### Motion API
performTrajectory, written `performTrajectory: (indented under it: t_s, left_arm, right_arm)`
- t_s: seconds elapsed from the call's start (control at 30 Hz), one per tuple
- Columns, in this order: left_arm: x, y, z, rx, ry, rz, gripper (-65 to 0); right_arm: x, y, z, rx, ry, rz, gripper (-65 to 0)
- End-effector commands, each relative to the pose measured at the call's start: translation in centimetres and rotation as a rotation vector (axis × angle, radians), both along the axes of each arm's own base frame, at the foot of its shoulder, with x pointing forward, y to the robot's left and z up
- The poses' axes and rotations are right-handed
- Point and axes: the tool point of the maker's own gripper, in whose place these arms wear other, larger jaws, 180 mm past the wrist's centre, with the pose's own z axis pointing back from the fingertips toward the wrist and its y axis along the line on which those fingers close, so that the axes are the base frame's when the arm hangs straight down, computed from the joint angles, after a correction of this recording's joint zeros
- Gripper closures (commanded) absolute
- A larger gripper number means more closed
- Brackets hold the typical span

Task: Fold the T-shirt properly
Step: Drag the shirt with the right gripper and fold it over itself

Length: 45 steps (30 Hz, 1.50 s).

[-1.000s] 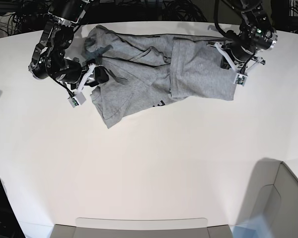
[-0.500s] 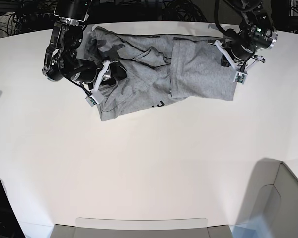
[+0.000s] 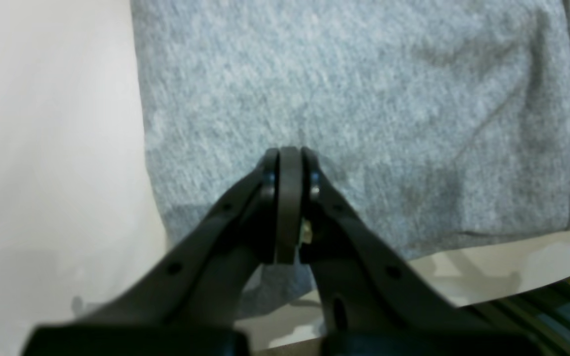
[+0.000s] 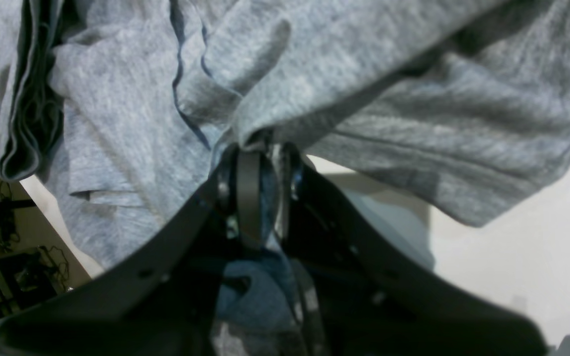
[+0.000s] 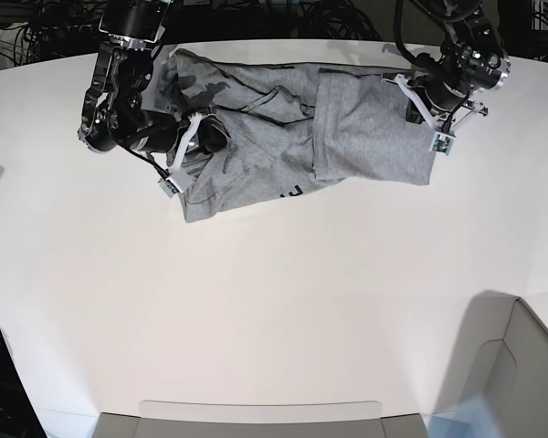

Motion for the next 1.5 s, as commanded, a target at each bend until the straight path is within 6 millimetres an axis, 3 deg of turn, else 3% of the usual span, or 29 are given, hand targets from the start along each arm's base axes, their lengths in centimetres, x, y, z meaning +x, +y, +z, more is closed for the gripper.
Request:
performTrajectory:
  t_s: [0.0, 0.23, 0.53, 0.8, 0.97, 1.07, 1.33, 1.47]
  left_arm:
    - [0.5, -0.1, 0.7, -0.002, -0.033, -0.007, 0.0]
    - [0.7, 0.2, 0.9, 0.002, -0.042, 0.001, 0.0]
    - [0.9, 0.2, 1.0, 0.001, -0.047, 0.003, 0.0]
    - [0.6, 0.2, 0.9, 0.002, -0.041, 0.002, 0.0]
    - [0.6, 0.3, 0.9, 0.004, -0.039, 0.003, 0.0]
    - [0.4, 1.6, 1.0, 0.025, -0.038, 0.026, 0.0]
    - [-0.4, 6.2, 1.8, 0.106, -0.039, 0.112, 0.0]
    - [-0.5, 6.8, 2.0, 0.117, -0.04, 0.123, 0.0]
  right_arm:
    - [-1.2, -1.4, -1.3, -0.11, 0.064, 0.048, 0.0]
    - [1.4, -2.1, 0.1, -0.123, 0.005, 0.034, 0.0]
    - [7.8, -6.9, 4.5, -0.138, -0.139, -0.119, 0.0]
    - [10.8, -10.8, 5.4, -0.15, -0.169, -0.169, 0.0]
    - [12.0, -11.2, 7.3, -0.154, -0.26, -0.19, 0.0]
    - [12.3, -10.2, 8.8, -0.182, -0.32, -0.154, 0.0]
    - [10.5, -2.8, 10.8, -0.236, -0.443, 0.116, 0.0]
    - [9.3, 0.9, 11.9, -0.21, -0.469, 0.161, 0.0]
